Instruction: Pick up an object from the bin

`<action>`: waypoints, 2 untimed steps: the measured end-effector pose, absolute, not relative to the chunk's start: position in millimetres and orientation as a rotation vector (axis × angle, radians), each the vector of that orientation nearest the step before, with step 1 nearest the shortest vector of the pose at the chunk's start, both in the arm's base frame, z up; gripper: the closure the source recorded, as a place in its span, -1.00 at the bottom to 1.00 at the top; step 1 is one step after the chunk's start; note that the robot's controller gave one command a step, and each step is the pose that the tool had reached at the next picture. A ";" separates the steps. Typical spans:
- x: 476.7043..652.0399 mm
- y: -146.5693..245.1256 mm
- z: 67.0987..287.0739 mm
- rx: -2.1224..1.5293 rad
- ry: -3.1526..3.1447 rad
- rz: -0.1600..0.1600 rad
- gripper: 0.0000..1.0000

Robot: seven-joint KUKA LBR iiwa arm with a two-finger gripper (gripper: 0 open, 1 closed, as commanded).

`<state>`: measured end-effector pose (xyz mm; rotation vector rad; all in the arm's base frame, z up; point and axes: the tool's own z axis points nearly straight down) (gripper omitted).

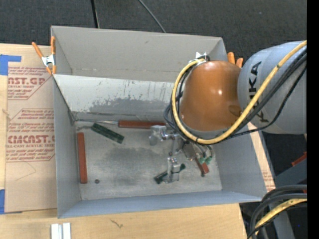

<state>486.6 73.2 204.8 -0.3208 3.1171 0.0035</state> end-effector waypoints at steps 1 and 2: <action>485.8 71.0 200.5 -0.319 3.124 0.002 -1.00; 497.4 22.5 87.2 -0.392 3.117 0.002 1.00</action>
Offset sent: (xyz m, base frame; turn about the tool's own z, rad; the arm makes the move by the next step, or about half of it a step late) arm 0.0110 -0.0513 -0.1170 -0.0460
